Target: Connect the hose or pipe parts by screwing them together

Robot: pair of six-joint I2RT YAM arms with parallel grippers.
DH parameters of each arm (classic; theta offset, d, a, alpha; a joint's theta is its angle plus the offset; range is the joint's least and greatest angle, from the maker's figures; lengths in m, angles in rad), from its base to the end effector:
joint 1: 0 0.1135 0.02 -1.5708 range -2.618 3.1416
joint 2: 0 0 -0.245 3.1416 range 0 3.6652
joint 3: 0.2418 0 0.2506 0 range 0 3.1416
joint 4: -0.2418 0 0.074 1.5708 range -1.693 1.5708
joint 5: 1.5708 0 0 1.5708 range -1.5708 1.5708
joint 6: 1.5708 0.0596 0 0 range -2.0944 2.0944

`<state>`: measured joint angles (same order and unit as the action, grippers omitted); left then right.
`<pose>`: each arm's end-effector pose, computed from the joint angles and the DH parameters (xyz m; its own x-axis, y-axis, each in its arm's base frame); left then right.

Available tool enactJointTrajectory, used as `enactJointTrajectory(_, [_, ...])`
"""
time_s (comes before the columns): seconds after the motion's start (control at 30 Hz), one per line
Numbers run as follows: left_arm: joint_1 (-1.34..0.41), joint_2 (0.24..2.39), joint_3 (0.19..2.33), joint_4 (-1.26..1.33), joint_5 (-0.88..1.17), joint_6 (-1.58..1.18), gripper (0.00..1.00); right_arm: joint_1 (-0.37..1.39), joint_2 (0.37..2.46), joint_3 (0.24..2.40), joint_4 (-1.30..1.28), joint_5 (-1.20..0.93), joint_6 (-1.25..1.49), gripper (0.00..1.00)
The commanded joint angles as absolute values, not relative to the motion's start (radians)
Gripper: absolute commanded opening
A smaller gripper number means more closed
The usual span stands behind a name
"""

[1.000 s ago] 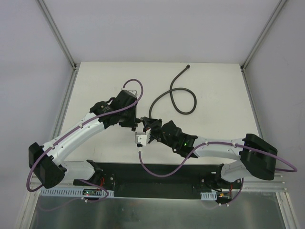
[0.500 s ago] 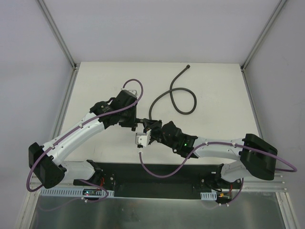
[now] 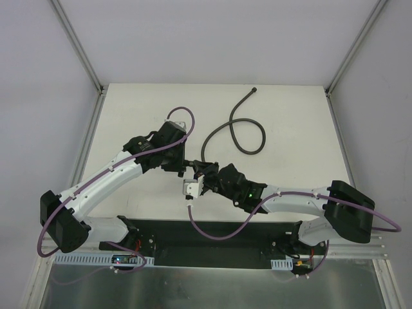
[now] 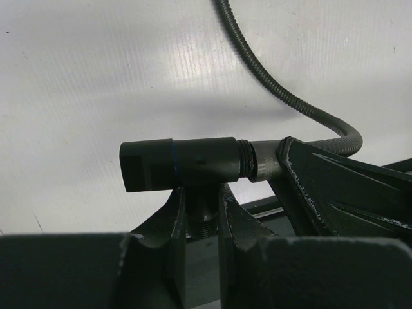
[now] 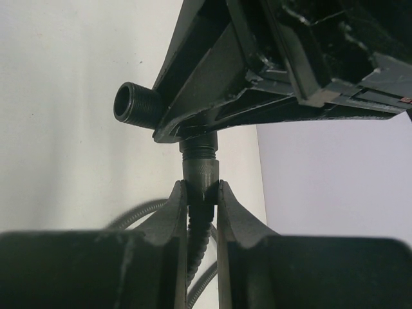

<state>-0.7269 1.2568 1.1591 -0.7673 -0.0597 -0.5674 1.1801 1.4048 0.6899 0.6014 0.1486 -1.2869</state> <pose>0.2108 -0.1827 0.2809 -0.8206 0.0118 -0.5714 0.2294 0.9225 -0.3103 0.1356 0.3061 0.2259 0.8120 -0.5215 -0.2622 -0.2819 0.0431 -0.9585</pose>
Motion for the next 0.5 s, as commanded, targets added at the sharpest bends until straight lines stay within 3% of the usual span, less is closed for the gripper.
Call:
enactJointTrajectory(0.0, [-0.73, 1.253, 1.201, -0.758, -0.029, -0.571, 0.0, 1.187, 1.404, 0.715, 0.641, 0.137, -1.27, 0.0])
enactJointTrajectory(0.47, [-0.73, 1.229, 1.174, -0.724, 0.06, -0.543, 0.0, 1.187, 1.414, 0.712, 0.643, 0.132, -1.273, 0.01])
